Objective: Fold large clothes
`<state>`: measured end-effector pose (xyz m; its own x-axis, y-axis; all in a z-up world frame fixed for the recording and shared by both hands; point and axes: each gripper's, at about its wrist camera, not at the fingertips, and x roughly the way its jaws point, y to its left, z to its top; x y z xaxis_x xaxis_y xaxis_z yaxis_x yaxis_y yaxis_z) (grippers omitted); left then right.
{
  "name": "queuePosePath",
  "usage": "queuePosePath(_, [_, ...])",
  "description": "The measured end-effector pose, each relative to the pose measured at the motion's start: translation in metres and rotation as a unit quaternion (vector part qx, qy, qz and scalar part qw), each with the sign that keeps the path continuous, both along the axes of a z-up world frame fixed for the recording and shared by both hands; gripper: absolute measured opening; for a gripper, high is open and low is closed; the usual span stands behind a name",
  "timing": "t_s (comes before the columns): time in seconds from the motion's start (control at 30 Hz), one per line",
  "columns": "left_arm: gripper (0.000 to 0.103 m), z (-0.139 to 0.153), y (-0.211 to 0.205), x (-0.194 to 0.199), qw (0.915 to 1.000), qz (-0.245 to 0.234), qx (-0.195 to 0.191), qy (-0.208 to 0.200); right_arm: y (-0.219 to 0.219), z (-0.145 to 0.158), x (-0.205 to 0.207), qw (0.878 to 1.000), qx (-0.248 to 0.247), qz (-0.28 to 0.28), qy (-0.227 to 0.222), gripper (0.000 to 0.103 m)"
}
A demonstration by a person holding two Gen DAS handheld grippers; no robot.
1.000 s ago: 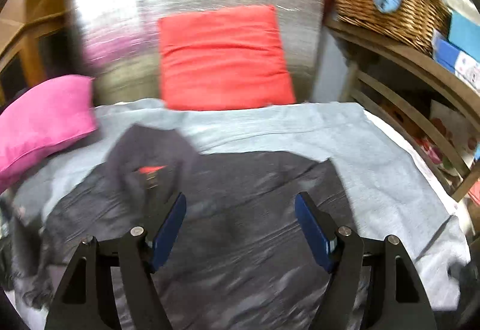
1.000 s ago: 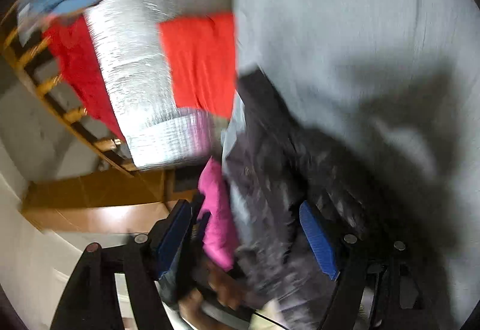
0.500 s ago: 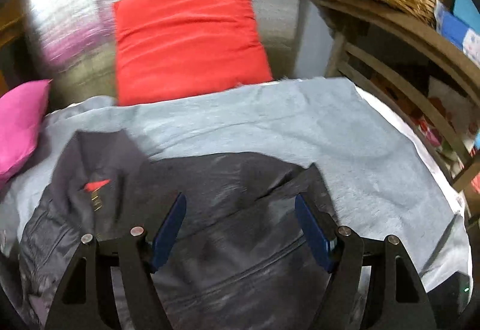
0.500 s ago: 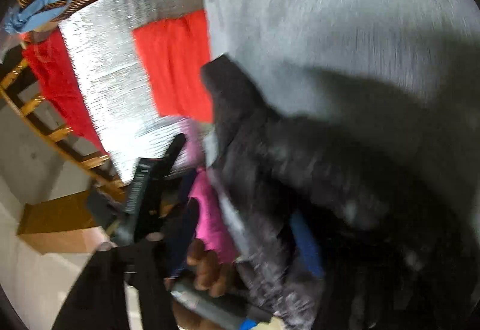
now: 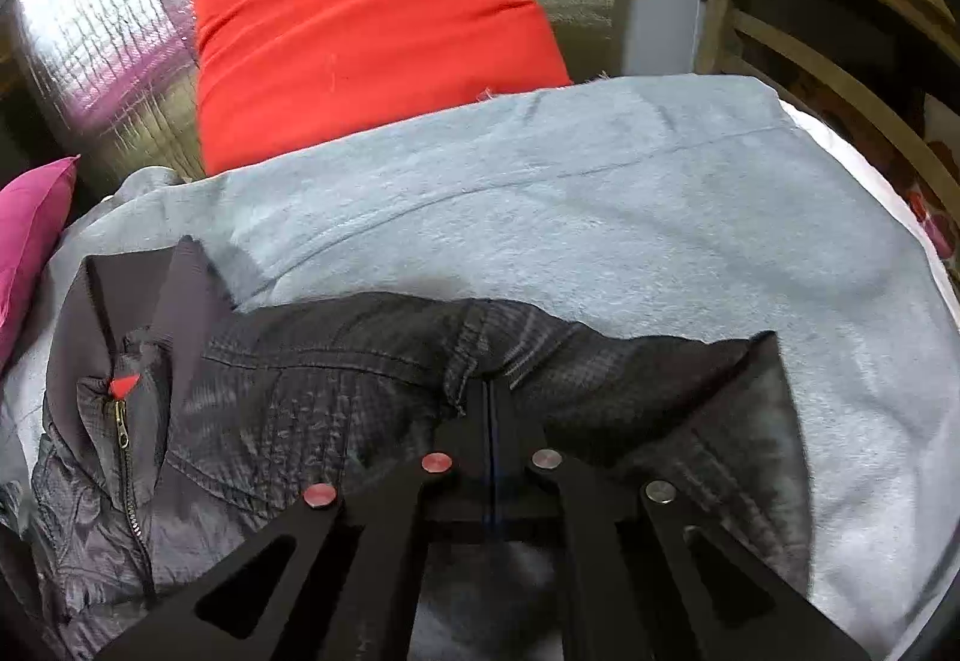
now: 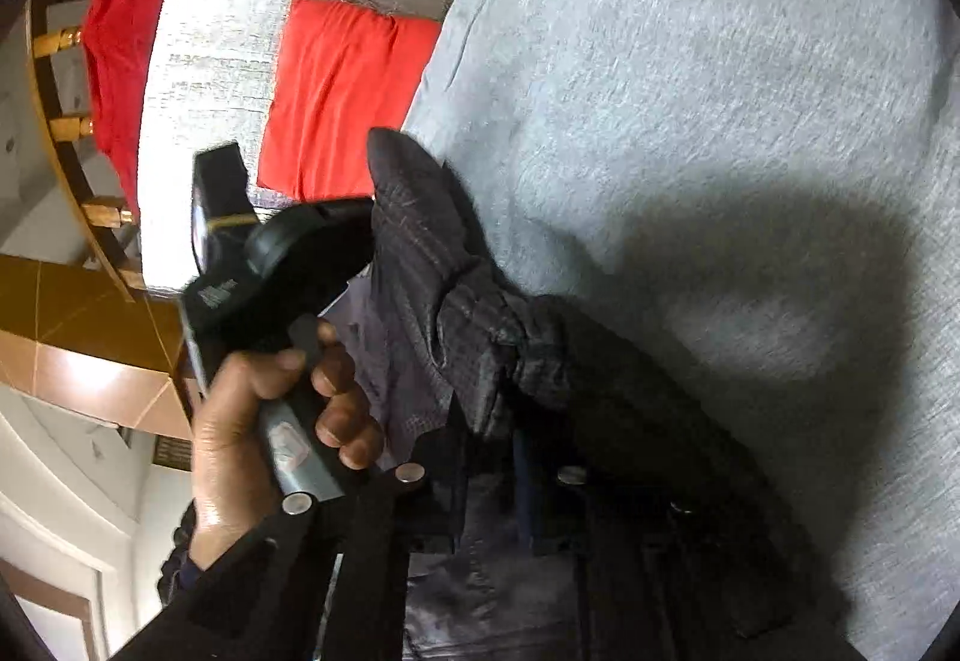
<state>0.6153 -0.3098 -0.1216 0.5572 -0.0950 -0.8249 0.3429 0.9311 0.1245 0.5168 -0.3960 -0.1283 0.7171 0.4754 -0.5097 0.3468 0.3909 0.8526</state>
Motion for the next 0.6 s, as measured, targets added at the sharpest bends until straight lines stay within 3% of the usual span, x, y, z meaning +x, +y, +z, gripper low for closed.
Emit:
queuePosePath(0.07, [0.002, -0.003, 0.001, 0.001, 1.0000, 0.006, -0.007, -0.001, -0.001, 0.001, 0.000, 1.000, -0.011, 0.001, -0.002, 0.010])
queuePosePath(0.17, [0.003, 0.015, 0.005, -0.008, 0.9988, 0.000, -0.046, -0.015, 0.003, -0.002, -0.004, 1.000, -0.023, 0.006, 0.001, 0.009])
queuePosePath(0.2, [0.011, 0.025, 0.008, -0.012, 0.9980, -0.006, -0.060, -0.021, 0.003, -0.004, -0.004, 1.000, -0.022, 0.007, -0.002, 0.009])
queuePosePath(0.23, [0.042, 0.036, 0.011, -0.014, 0.9969, -0.010, -0.075, -0.025, 0.002, -0.006, -0.005, 1.000, -0.019, 0.007, -0.006, 0.009])
queuePosePath(0.3, [0.084, 0.048, 0.011, -0.017, 0.9956, -0.027, -0.089, -0.016, -0.002, -0.010, -0.007, 1.000, -0.021, 0.008, -0.012, 0.009])
queuePosePath(0.4, [0.085, 0.062, -0.007, -0.036, 0.9920, -0.100, -0.065, -0.042, -0.003, -0.006, -0.015, 1.000, -0.022, 0.009, -0.017, 0.009])
queuePosePath(0.5, [0.084, 0.055, -0.030, -0.044, 0.9900, -0.138, -0.020, -0.023, -0.003, -0.007, -0.016, 0.999, -0.024, 0.012, -0.020, 0.009])
queuePosePath(0.6, [0.065, 0.034, -0.047, -0.041, 0.9895, -0.138, 0.036, 0.018, -0.001, -0.005, -0.012, 0.999, -0.027, 0.013, -0.021, 0.009])
